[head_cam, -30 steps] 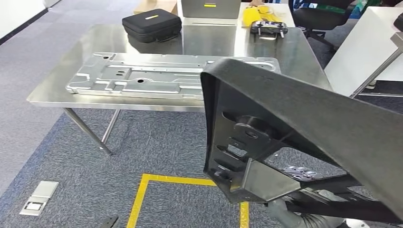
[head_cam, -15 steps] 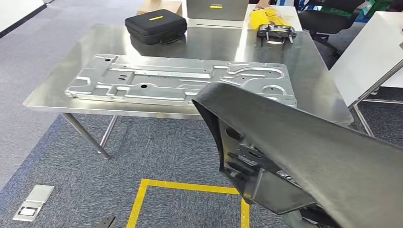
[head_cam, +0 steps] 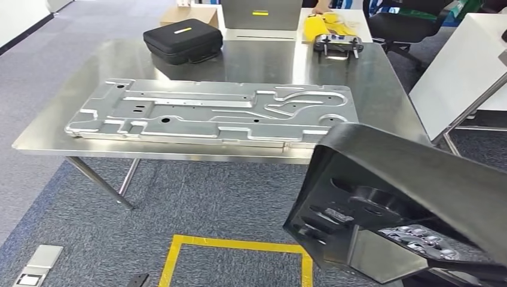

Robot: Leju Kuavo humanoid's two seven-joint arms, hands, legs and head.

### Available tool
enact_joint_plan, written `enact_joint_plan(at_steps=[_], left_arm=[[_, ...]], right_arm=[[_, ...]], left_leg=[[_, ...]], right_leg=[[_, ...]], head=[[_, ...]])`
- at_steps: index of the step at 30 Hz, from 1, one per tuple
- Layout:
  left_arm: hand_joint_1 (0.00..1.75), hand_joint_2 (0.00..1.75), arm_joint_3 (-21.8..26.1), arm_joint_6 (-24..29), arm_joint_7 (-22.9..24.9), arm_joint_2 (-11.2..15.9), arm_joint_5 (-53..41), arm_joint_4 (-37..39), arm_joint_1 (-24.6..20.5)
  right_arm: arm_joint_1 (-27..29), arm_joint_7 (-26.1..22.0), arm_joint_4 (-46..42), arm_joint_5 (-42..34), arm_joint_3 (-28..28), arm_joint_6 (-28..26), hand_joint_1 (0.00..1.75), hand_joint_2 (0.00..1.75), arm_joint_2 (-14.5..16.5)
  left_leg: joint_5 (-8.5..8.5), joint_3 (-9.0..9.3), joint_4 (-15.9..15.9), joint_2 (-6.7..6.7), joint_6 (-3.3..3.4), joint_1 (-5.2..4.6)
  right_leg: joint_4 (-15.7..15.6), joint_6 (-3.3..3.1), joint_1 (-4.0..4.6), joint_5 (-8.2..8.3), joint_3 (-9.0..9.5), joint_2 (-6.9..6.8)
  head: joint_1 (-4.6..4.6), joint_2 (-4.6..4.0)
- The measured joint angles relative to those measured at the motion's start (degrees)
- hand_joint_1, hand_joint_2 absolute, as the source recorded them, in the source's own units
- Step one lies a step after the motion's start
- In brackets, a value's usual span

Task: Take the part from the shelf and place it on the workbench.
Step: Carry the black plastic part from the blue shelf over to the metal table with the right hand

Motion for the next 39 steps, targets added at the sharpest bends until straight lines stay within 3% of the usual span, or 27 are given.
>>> enact_joint_plan(at_steps=[1, 4, 6, 7, 9, 10, 11, 12, 14, 15, 16, 18, 20, 22, 23, 25, 26, 27, 30, 31, 33, 36, 38, 39], left_arm=[[0.0, 1.75, 0.01, 0.01, 0.02, 0.0, 0.04, 0.0, -0.04], [0.0, 1.75, 0.04, 0.04, 0.05, -0.01, 0.14, 0.0, 0.01], [0.0, 1.75, 0.07, 0.05, 0.02, -0.03, 0.21, 0.0, 0.02], [0.0, 1.75, 0.07, 0.05, 0.01, -0.06, 0.22, 0.0, -0.07], [0.0, 1.75, 0.07, 0.04, -0.01, -0.12, 0.24, 0.0, -0.2], [0.0, 1.75, 0.07, 0.04, -0.01, -0.15, 0.24, 0.0, -0.2], [0.0, 1.75, 0.07, 0.04, -0.01, -0.15, 0.24, 0.0, -0.15], [0.0, 1.75, 0.07, 0.04, -0.01, -0.15, 0.24, 0.0, -0.1], [0.0, 1.75, 0.07, 0.04, -0.01, -0.19, 0.24, 0.0, -0.05], [0.0, 1.75, 0.08, 0.03, -0.01, -0.24, 0.23, 0.0, -0.14], [0.0, 1.75, 0.08, 0.03, -0.01, -0.29, 0.23, 0.0, -0.24], [0.0, 1.75, 0.08, 0.01, -0.01, -0.43, 0.2, 0.0, -0.39], [0.0, 1.75, 0.07, -0.01, -0.04, -0.5, 0.11, 0.0, -0.45], [0.0, 1.75, 0.07, -0.01, -0.1, -0.51, 0.04, 0.0, -0.6], [0.0, 1.75, 0.07, -0.01, -0.12, -0.5, 0.04, 0.0, -0.65], [0.0, 1.75, 0.07, 0.0, -0.11, -0.5, 0.01, 0.0, -0.56], [0.0, 1.75, 0.07, 0.01, -0.11, -0.5, -0.03, 0.0, -0.42], [0.0, 1.75, 0.07, 0.01, -0.1, -0.5, -0.08, 0.0, -0.29], [0.0, 1.75, 0.07, 0.04, -0.1, -0.46, -0.13, 0.0, -0.14], [0.0, 1.75, 0.07, 0.05, -0.1, -0.45, -0.13, 0.0, -0.18], [0.0, 1.75, 0.07, 0.08, -0.08, -0.43, -0.14, 0.0, -0.23], [0.0, 1.75, 0.07, 0.13, -0.11, -0.36, -0.18, 0.0, -0.23], [0.0, 1.75, 0.07, 0.1, -0.15, -0.33, -0.21, 0.0, -0.35], [0.0, 1.75, 0.07, 0.09, -0.17, -0.33, -0.21, 0.0, -0.41]], right_arm=[[0.22, -0.1, -0.02, -0.28, -0.5, 0.43, 1.75, 1.75, -0.04], [0.66, -0.29, -0.09, -0.87, -1.81, 1.24, 1.75, 1.75, -0.24], [0.7, -0.37, -0.21, -1.07, -2.57, 1.59, 1.75, 1.75, -0.44], [0.74, -0.39, -0.27, -1.12, -2.9, 1.69, 1.75, 1.75, -0.52], [0.94, -0.42, -0.31, -1.17, -3.39, 1.81, 1.75, 1.75, -0.64], [1.09, -0.42, -0.3, -1.17, -3.55, 1.84, 1.75, 1.75, -0.67], [1.22, -0.42, -0.29, -1.18, -3.67, 1.86, 1.75, 1.75, -0.7], [1.29, -0.42, -0.28, -1.19, -3.75, 1.89, 1.75, 1.75, -0.72], [1.33, -0.42, -0.27, -1.19, -3.87, 1.92, 1.75, 1.75, -0.74], [1.35, -0.4, -0.23, -1.19, -3.9, 1.95, 1.75, 1.75, -0.73], [1.35, -0.38, -0.2, -1.18, -3.92, 1.97, 1.75, 1.75, -0.73], [1.34, -0.25, -0.15, -1.1, -3.95, 2.02, 1.75, 1.75, -0.73], [1.3, -0.14, -0.17, -0.95, -3.95, 2.07, 1.75, 1.75, -0.7], [1.2, -0.08, -0.19, -0.77, -3.94, 2.09, 1.75, 1.75, -0.56], [1.11, -0.04, -0.15, -0.63, -3.92, 2.09, 1.75, 1.75, -0.43], [0.95, 0.08, -0.01, -0.15, -3.84, 2.0, 1.75, 1.75, -0.04], [0.92, 0.13, 0.1, 0.18, -3.75, 1.88, 1.75, 1.75, 0.18], [0.89, 0.18, 0.19, 0.49, -3.65, 1.72, 1.75, 1.75, 0.4], [0.48, 0.22, 0.42, 1.01, -3.31, 1.42, 1.75, 1.75, 0.98], [0.24, 0.25, 0.51, 1.09, -3.19, 1.41, 1.75, 1.75, 1.13], [-0.26, 0.33, 0.72, 1.09, -2.96, 1.4, 1.75, 1.75, 1.38], [-1.1, 0.47, 0.95, 0.81, -2.55, 1.39, 1.75, 1.75, 1.67], [-1.68, 0.63, 1.11, 0.74, -2.25, 1.39, 1.75, 1.75, 1.85], [-1.91, 0.73, 1.27, 0.75, -2.09, 1.38, 1.75, 1.75, 1.95]], left_leg=[[0.39, 0.72, -1.83, -0.02, 0.24, -0.13], [-0.8, 1.3, -3.06, -0.07, 1.0, -0.3], [-1.13, 1.93, -3.43, -0.04, 1.6, 0.01], [-1.36, 2.37, -3.6, -0.02, 1.85, 0.18], [-2.01, 3.08, -3.66, 0.02, 2.15, 0.25], [-2.38, 3.48, -3.66, 0.01, 2.19, 0.25], [-2.79, 3.99, -3.66, -0.02, 2.2, 0.25], [-3.25, 4.62, -3.66, -0.07, 2.17, 0.26], [-4.28, 6.11, -3.76, -0.22, 1.96, 0.29], [-4.71, 6.66, -3.88, -0.27, 1.74, 0.25], [-5.0, 6.98, -4.06, -0.32, 1.46, 0.25], [-5.13, 7.17, -4.76, -0.25, 0.85, 0.22], [-5.25, 7.73, -5.53, -0.09, 0.25, 0.13], [-6.48, 6.94, -3.15, 0.0, -0.24, 0.01], [-7.68, 5.24, 0.08, 0.0, -0.43, 0.05], [-9.91, 0.06, 8.08, 0.0, -0.8, 0.12], [-9.77, -1.98, 10.5, 0.0, -0.92, 0.13], [-8.39, -3.02, 10.78, 0.0, -0.94, 0.13], [-0.65, -1.14, 2.05, 0.0, -0.48, -0.01], [0.49, -0.26, -0.58, 0.0, -0.18, -0.14], [0.15, 0.38, -2.26, -0.04, 0.44, -0.45], [-0.53, 1.12, -3.15, -0.07, 1.33, -0.17], [-0.96, 2.02, -3.56, -0.03, 1.87, 0.19], [-1.3, 2.4, -3.61, -0.01, 2.04, 0.25]], right_leg=[[-0.01, 0.33, 0.04, -0.34, 0.23, 0.05], [-0.35, 1.26, 0.06, -0.83, 0.38, 0.11], [1.18, 1.85, 0.06, -1.85, 0.0, 0.02], [3.77, 2.11, 0.05, -3.02, -1.24, -0.02], [11.88, 2.37, 0.0, -5.76, -6.01, -0.04], [15.5, 2.45, -0.04, -6.42, -8.58, -0.05], [17.29, 2.47, -0.05, -5.86, -10.4, -0.05], [16.78, 2.43, -0.05, -4.0, -11.15, -0.05], [10.41, 2.06, 0.04, 1.71, -9.87, -0.02], [7.3, 1.74, 0.24, 3.8, -8.95, 0.0], [5.02, 1.34, 0.46, 4.77, -8.2, 0.01], [3.27, 0.57, 0.84, 4.25, -7.56, 0.0], [1.69, 0.06, 0.6, 3.72, -6.54, 0.01], [0.63, -0.45, 0.18, 3.52, -5.3, -0.16], [0.42, -0.69, 0.09, 3.27, -4.77, -0.29], [0.38, -0.93, 0.05, 2.5, -3.92, -0.4], [0.38, -0.92, 0.05, 2.06, -3.39, -0.36], [0.38, -0.87, 0.04, 1.59, -2.75, -0.29], [0.38, -0.36, 0.06, 0.01, -0.54, -0.11], [0.4, -0.05, 0.11, -0.4, -0.2, -0.03], [0.2, 0.56, 0.16, -0.79, -0.1, 0.09], [0.52, 1.46, 0.03, -1.62, 0.11, 0.07], [5.32, 1.93, -0.04, -3.73, -2.19, 0.05], [9.39, 2.09, -0.06, -5.09, -4.57, 0.05]], head=[[-0.02, 0.01], [-0.09, 0.0], [-0.09, 0.0], [-0.09, 0.0], [-0.07, -0.01], [-0.07, -0.01], [-0.07, -0.01], [-0.07, -0.01], [-0.06, 0.0], [-0.06, 0.0], [-0.05, 0.0], [-0.04, 0.0], [-0.07, 0.01], [-0.13, 0.0], [-0.15, -0.01], [-0.14, -0.01], [-0.14, -0.01], [-0.15, -0.01], [-0.14, -0.01], [-0.15, -0.01], [-0.17, 0.0], [-0.19, -0.01], [-0.2, -0.01], [-0.2, -0.01]])
